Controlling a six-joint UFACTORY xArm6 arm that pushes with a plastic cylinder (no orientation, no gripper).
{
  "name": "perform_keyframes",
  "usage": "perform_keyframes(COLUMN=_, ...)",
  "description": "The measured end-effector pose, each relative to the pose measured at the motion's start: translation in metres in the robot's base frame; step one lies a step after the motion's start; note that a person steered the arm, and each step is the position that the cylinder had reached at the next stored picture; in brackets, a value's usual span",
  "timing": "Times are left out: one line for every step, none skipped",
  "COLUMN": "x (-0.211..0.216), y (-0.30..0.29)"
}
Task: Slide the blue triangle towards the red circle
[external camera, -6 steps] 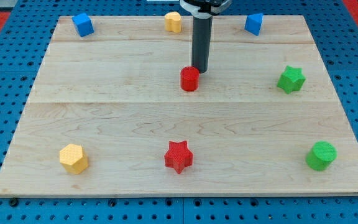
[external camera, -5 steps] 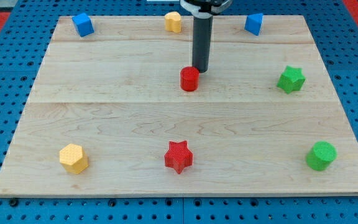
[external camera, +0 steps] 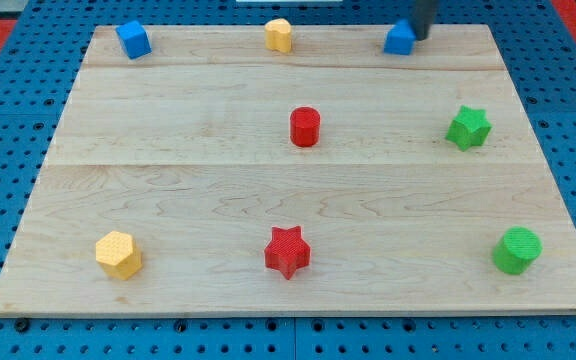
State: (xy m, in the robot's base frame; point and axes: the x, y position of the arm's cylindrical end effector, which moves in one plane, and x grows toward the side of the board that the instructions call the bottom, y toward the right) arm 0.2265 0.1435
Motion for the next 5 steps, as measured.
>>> perform_keyframes(x=0.0094, y=-0.0357)
perform_keyframes(x=0.0094, y=-0.0353)
perform_keyframes(x=0.0094, y=-0.0353)
perform_keyframes(x=0.0083, y=-0.0344)
perform_keyframes(x=0.0059, y=-0.0370)
